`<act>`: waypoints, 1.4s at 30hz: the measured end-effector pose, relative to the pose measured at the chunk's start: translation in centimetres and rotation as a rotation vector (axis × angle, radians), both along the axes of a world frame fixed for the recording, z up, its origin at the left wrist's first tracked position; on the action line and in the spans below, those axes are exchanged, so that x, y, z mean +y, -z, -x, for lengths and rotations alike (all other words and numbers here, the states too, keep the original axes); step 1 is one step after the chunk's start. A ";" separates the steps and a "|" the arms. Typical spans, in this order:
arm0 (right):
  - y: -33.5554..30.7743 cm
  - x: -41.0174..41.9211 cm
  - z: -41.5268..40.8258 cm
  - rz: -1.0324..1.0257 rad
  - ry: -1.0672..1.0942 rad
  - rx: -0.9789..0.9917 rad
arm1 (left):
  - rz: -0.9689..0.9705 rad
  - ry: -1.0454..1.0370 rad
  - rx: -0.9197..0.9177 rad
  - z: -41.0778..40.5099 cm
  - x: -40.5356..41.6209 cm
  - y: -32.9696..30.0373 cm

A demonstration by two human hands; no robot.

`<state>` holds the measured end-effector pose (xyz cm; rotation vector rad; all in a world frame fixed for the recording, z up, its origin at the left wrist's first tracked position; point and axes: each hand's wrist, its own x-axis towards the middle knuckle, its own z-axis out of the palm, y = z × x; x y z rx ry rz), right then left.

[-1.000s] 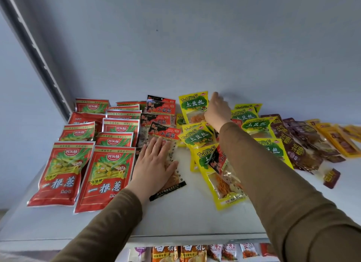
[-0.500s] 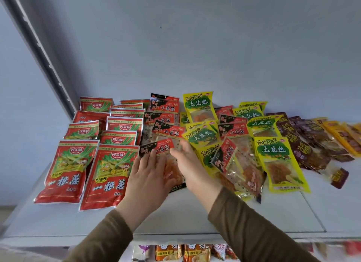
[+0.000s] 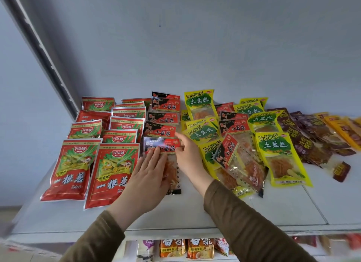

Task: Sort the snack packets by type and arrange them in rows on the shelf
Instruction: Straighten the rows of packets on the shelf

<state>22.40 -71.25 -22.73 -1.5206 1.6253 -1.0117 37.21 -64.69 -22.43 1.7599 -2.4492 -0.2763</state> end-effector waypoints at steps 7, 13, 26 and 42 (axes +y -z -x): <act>-0.1 0.3 -0.7 0.105 0.018 0.068 | -0.001 -0.019 0.018 0.4 0.2 0.8; -1.1 -0.6 -1.5 0.004 -0.016 -0.258 | 0.010 -0.042 0.040 0.7 -0.4 0.6; -3.9 -7.7 -2.8 -0.110 0.140 -0.409 | 0.079 -0.111 -0.252 2.6 -8.3 -0.9; -1.5 -9.2 -2.6 0.030 0.175 -0.011 | 0.126 -0.087 -0.155 3.1 -5.4 0.3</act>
